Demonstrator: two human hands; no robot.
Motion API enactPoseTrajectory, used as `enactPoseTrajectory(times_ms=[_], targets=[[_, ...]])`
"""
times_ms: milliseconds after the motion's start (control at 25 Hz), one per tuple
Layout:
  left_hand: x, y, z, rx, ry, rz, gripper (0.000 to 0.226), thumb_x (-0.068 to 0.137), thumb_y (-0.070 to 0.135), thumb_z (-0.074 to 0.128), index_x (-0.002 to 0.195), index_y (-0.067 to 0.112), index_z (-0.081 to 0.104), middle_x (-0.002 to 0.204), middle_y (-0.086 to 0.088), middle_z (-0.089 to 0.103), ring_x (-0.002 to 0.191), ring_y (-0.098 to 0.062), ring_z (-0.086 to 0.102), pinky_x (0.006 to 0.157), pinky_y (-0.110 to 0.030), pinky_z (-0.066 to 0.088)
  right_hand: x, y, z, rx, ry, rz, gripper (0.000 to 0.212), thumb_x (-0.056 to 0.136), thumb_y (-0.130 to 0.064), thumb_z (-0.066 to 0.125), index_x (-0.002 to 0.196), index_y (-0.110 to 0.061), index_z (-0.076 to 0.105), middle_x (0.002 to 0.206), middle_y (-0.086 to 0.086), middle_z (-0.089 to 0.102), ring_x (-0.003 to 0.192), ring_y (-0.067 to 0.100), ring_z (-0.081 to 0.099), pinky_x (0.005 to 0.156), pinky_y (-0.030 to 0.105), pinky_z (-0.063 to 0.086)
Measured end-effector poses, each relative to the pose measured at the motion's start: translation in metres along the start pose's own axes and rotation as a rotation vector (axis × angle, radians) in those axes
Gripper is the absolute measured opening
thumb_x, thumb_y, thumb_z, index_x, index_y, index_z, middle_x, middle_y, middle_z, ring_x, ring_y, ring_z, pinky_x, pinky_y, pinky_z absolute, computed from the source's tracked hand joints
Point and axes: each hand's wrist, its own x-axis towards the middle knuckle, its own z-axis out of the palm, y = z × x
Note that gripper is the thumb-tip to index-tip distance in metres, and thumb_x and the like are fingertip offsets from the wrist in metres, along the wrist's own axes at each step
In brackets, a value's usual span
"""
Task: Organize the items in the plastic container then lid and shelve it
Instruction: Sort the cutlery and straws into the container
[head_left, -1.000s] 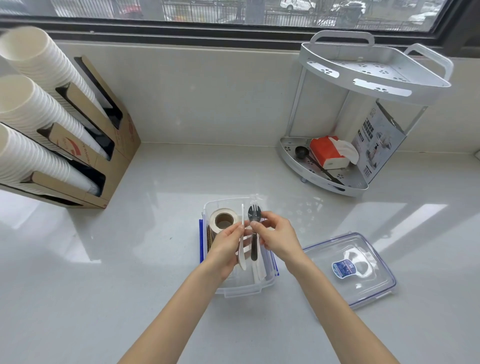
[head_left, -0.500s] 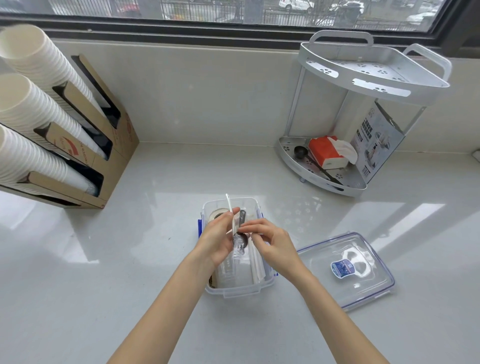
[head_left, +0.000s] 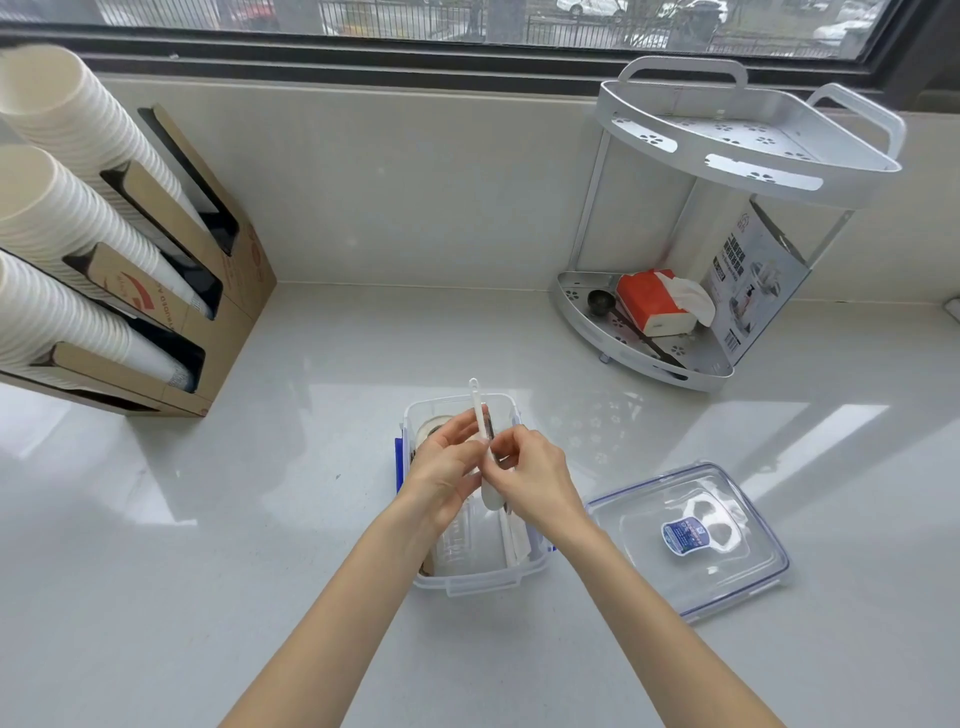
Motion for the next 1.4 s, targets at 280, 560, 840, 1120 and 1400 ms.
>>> enactPoseTrajectory(times_ms=[280,560,840,1120,1400], targets=[[-0.002,-0.004,-0.014,0.269,0.052,0.014,0.050,0.089,-0.003,0.047,0.136,0.009,0.035,0.130,-0.006,0.047,0.120,-0.021,0.050,0.095,-0.038,0.047,0.009,-0.003,-0.004,-0.044,-0.087,0.211,0.029,0.082,-0.014,0.055,0.110,-0.007,0.053,0.106,0.012,0.065,0.101,0.027,0.058,0.080,0.030,0.043],[0.001,-0.007,-0.045,0.892,0.451,0.225,0.043,0.087,0.010,0.048,0.130,0.011,0.042,0.131,-0.013,0.043,0.122,-0.027,0.040,0.101,-0.035,0.035,0.004,-0.012,0.008,-0.451,-0.178,0.188,0.026,0.087,0.002,0.042,0.112,0.005,0.042,0.115,0.026,0.055,0.108,0.042,0.051,0.072,0.034,0.034],[-0.006,-0.024,-0.064,0.771,0.332,0.034,0.046,0.088,0.013,0.048,0.134,0.015,0.039,0.135,-0.012,0.046,0.115,-0.025,0.051,0.097,-0.036,0.041,0.009,-0.006,0.030,-0.571,-0.190,0.168,0.035,0.088,0.007,0.040,0.122,0.007,0.036,0.123,0.024,0.055,0.115,0.040,0.052,0.086,0.041,0.045],[-0.006,-0.021,-0.063,0.771,0.318,0.037,0.044,0.091,0.015,0.046,0.134,0.016,0.038,0.136,-0.010,0.047,0.117,-0.025,0.050,0.094,-0.034,0.043,0.003,-0.001,0.034,-0.595,-0.249,0.190,0.032,0.089,0.004,0.040,0.121,0.006,0.042,0.125,0.022,0.054,0.116,0.038,0.052,0.088,0.039,0.045],[-0.004,-0.022,-0.067,0.778,0.300,0.057,0.044,0.092,0.016,0.045,0.135,0.019,0.038,0.136,-0.010,0.046,0.116,-0.023,0.050,0.093,-0.034,0.043,-0.002,-0.001,0.032,-0.678,-0.322,0.148,0.031,0.086,0.008,0.040,0.116,0.001,0.049,0.128,0.020,0.049,0.117,0.037,0.050,0.089,0.038,0.043]])
